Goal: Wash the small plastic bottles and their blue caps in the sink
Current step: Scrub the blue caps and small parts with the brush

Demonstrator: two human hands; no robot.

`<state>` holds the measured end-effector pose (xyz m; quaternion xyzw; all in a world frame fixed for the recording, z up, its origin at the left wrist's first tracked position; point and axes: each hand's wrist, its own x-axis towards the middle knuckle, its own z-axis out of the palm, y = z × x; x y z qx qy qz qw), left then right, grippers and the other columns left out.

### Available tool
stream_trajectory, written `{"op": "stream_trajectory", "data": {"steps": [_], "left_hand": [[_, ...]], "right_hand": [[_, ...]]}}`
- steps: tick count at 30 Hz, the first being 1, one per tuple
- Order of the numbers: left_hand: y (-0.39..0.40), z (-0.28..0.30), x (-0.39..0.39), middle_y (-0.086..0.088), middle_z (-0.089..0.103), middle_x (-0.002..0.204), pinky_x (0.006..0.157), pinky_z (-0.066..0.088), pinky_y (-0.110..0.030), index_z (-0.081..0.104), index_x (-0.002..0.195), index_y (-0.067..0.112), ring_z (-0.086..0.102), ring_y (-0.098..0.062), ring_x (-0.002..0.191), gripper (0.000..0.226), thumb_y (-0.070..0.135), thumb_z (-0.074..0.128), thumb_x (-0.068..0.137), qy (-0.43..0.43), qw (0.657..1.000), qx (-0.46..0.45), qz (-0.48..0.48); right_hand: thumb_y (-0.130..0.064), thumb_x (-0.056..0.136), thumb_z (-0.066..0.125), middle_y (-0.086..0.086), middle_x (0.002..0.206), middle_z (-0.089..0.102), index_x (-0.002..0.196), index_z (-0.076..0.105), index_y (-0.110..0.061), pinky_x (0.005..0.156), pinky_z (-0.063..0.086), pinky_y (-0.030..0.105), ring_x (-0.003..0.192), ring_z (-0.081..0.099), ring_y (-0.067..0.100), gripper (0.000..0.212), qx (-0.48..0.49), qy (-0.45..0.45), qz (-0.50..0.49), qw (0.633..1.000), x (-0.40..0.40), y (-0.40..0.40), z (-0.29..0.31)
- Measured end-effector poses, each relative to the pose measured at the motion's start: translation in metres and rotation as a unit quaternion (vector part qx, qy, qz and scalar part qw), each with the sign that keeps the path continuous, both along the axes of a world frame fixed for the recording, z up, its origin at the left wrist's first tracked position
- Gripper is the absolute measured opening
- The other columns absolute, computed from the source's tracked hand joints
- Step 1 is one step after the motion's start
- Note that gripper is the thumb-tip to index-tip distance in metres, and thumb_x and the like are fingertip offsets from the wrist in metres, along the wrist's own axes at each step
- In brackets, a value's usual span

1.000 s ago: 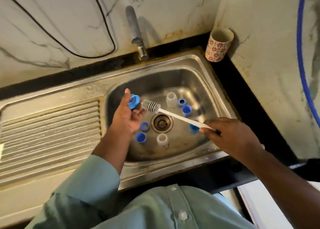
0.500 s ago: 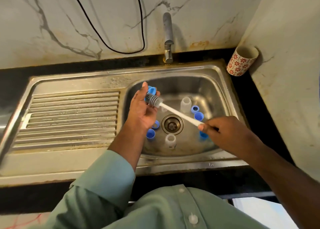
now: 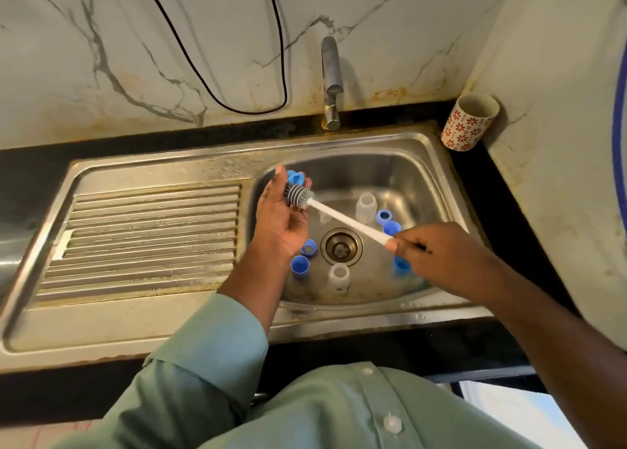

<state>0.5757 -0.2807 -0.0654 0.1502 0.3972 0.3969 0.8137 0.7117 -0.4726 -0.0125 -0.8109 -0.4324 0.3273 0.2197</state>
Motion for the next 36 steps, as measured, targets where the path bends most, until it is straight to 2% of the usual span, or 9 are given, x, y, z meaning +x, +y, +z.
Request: {"op": "stream_trajectory", "data": {"steps": [2, 5, 9, 12, 18, 21, 25, 32, 36], "left_hand": [[0.001, 0.001, 0.0, -0.013, 0.068, 0.103, 0.093, 0.054, -0.033, 0.059, 0.12, 0.007, 0.068, -0.02, 0.092, 0.04, 0.032, 0.068, 0.09, -0.003, 1.0, 0.015, -0.027], [0.004, 0.004, 0.0, -0.014, 0.066, 0.112, 0.093, 0.056, -0.036, 0.061, 0.114, 0.009, 0.066, -0.024, 0.106, 0.031, 0.03, 0.066, 0.092, -0.006, 0.999, 0.017, -0.038], [0.006, 0.006, -0.003, -0.015, 0.069, 0.109, 0.097, 0.054, -0.038, 0.059, 0.122, 0.005, 0.067, -0.027, 0.11, 0.045, 0.034, 0.067, 0.09, -0.014, 0.998, 0.022, -0.054], [0.012, 0.008, -0.005, -0.015, 0.065, 0.124, 0.09, 0.057, -0.036, 0.054, 0.132, 0.007, 0.068, -0.025, 0.109, 0.055, 0.033, 0.07, 0.087, -0.011, 0.999, 0.024, -0.038], [0.019, 0.01, -0.009, -0.016, 0.064, 0.128, 0.081, 0.059, -0.036, 0.051, 0.137, 0.008, 0.07, -0.025, 0.105, 0.074, 0.034, 0.076, 0.072, -0.023, 0.999, 0.026, -0.027], [0.023, 0.009, -0.01, -0.02, 0.061, 0.131, 0.086, 0.059, -0.039, 0.051, 0.137, 0.008, 0.068, -0.03, 0.11, 0.072, 0.03, 0.077, 0.073, -0.039, 0.998, 0.035, -0.026], [0.022, 0.01, -0.009, -0.018, 0.06, 0.133, 0.084, 0.06, -0.04, 0.057, 0.119, 0.013, 0.069, -0.03, 0.107, 0.047, 0.02, 0.075, 0.076, -0.035, 0.997, 0.058, -0.033], [0.023, 0.006, -0.01, -0.017, 0.059, 0.134, 0.087, 0.058, -0.043, 0.053, 0.126, 0.019, 0.068, -0.032, 0.11, 0.054, 0.024, 0.074, 0.077, -0.045, 0.996, 0.057, -0.041], [0.024, 0.007, -0.012, -0.015, 0.063, 0.127, 0.087, 0.057, -0.047, 0.05, 0.132, 0.024, 0.067, -0.036, 0.108, 0.054, 0.008, 0.069, 0.084, -0.019, 0.998, 0.062, -0.026]], "right_hand": [[-0.039, 0.097, 0.054, -0.001, 0.059, 0.051, 0.087, 0.072, -0.017, 0.052, 0.037, 0.025, 0.046, 0.043, 0.007, 0.03, 0.009, 0.05, -0.05, 0.997, -0.002, -0.001, -0.004], [-0.038, 0.097, 0.055, -0.005, 0.053, 0.045, 0.082, 0.068, -0.015, 0.044, 0.034, 0.022, 0.039, 0.037, 0.003, 0.031, -0.012, 0.072, -0.037, 0.997, -0.008, -0.004, -0.007], [-0.039, 0.097, 0.054, -0.001, 0.058, 0.051, 0.089, 0.071, -0.016, 0.045, 0.036, 0.021, 0.041, 0.04, 0.003, 0.03, 0.006, 0.087, -0.061, 0.994, -0.007, -0.003, -0.002], [-0.04, 0.096, 0.055, -0.001, 0.059, 0.051, 0.081, 0.069, -0.021, 0.048, 0.039, 0.024, 0.046, 0.042, 0.007, 0.028, -0.008, 0.061, -0.03, 0.998, -0.01, 0.0, 0.001], [-0.037, 0.097, 0.054, 0.0, 0.06, 0.055, 0.091, 0.07, -0.019, 0.041, 0.037, 0.02, 0.042, 0.042, 0.006, 0.025, -0.01, 0.14, -0.061, 0.988, -0.015, 0.005, 0.004], [-0.036, 0.097, 0.055, 0.002, 0.061, 0.057, 0.092, 0.07, -0.022, 0.044, 0.037, 0.022, 0.045, 0.044, 0.009, 0.021, 0.013, 0.194, -0.083, 0.978, -0.015, 0.005, 0.008], [-0.036, 0.097, 0.055, 0.003, 0.062, 0.056, 0.082, 0.068, -0.022, 0.043, 0.037, 0.021, 0.044, 0.043, 0.008, 0.024, -0.004, 0.161, -0.059, 0.985, -0.014, 0.008, 0.005], [-0.037, 0.097, 0.056, 0.001, 0.058, 0.055, 0.079, 0.067, -0.02, 0.041, 0.036, 0.021, 0.042, 0.042, 0.008, 0.027, 0.007, 0.173, -0.072, 0.982, -0.014, 0.008, 0.003], [-0.036, 0.097, 0.056, 0.002, 0.06, 0.055, 0.076, 0.065, -0.021, 0.042, 0.038, 0.02, 0.042, 0.043, 0.007, 0.027, -0.007, 0.139, -0.057, 0.989, -0.012, 0.006, 0.002]]}}
